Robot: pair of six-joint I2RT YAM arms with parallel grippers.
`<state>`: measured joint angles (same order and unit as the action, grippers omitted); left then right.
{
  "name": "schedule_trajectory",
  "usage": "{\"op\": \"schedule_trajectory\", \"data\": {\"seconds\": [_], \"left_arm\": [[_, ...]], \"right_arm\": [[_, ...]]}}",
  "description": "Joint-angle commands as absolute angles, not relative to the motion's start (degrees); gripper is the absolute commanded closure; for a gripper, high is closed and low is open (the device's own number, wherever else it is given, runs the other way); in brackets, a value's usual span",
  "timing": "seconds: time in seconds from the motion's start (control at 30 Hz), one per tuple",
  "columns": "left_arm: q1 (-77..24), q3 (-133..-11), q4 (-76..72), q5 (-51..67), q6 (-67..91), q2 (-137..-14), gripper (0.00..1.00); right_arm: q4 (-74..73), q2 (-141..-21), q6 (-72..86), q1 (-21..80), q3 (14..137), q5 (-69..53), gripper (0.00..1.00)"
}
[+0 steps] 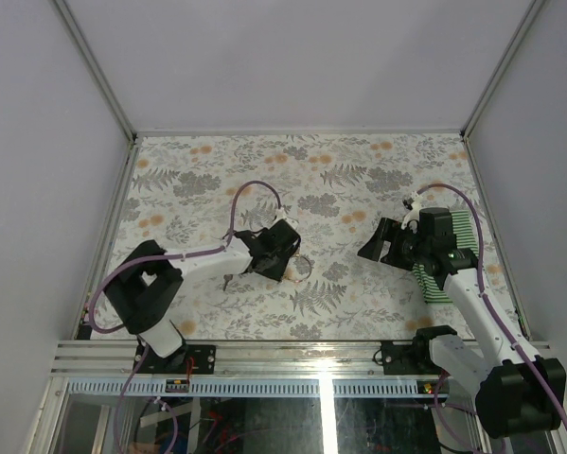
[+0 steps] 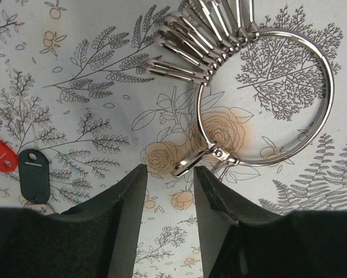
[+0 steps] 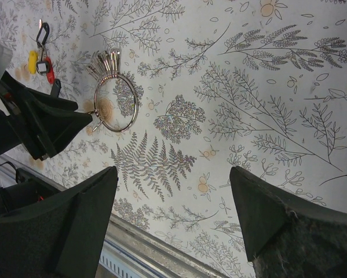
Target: Put the keys on the keyring
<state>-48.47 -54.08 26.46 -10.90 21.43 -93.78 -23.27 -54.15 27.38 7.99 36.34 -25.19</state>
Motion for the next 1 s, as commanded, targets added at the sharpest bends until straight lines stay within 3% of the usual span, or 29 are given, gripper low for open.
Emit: {"op": "schedule_trajectory", "data": {"seconds": [0.0, 0.37, 0.8, 0.97], "left_arm": [[-48.9, -55.2, 24.3, -9.4, 18.0, -95.5, 0.62], [-49.3, -55.0, 23.0, -7.9, 17.4, -96.9, 0.70], [-49.3, -54.7, 21.6, -6.7, 17.2, -95.0, 1.00], [-49.4, -55.8, 23.2, -6.4, 17.0, -92.3, 1.00]], "right_arm": [[-21.5, -54.6, 26.2, 8.4, 36.6, -27.2, 0.15], [-21.2, -54.8, 26.1, 8.4, 36.6, -27.5, 0.15], [-20.3, -53.5, 26.4, 8.4, 36.0, -27.4, 0.15], [-20.0, -52.6, 26.4, 8.4, 36.4, -27.0, 0.15]]}}
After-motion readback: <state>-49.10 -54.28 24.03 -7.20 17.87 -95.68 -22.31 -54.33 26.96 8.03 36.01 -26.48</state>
